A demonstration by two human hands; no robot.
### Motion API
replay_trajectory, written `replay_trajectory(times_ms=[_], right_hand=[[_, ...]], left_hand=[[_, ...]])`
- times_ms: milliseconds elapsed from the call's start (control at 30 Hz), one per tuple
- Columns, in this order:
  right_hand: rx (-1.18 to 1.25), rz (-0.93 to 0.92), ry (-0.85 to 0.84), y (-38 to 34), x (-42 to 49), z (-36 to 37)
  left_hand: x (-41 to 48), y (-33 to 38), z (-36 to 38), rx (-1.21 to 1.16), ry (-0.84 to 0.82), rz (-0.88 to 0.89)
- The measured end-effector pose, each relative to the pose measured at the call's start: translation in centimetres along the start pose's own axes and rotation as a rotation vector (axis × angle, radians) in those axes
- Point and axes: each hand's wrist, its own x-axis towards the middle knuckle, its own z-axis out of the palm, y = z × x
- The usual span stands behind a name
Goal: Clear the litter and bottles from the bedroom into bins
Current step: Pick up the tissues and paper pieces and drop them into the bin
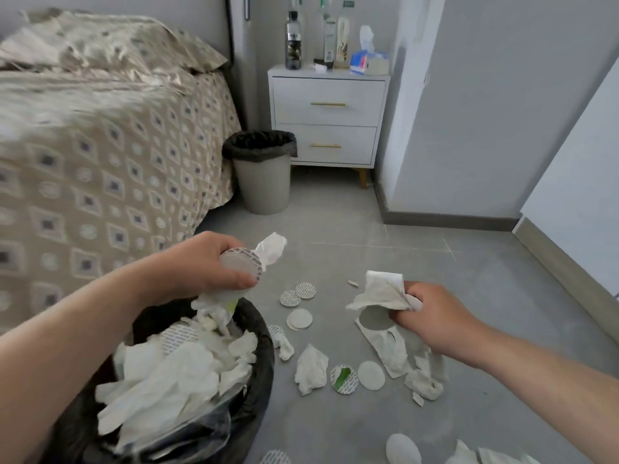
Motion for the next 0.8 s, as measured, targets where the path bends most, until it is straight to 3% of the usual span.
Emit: replay_trajectory(times_ms=[333, 800], right_hand=[[0.071, -0.128, -0.036, -6.5, 0.7, 4.5], [0.115, -0.114, -0.047, -7.4, 0.3, 4.4]], left_hand=[[-2.0, -6.0, -2.3, 0.185, -0.058, -0.099], [-1.3, -10.5, 2.8, 0.432, -0.498, -0.278]])
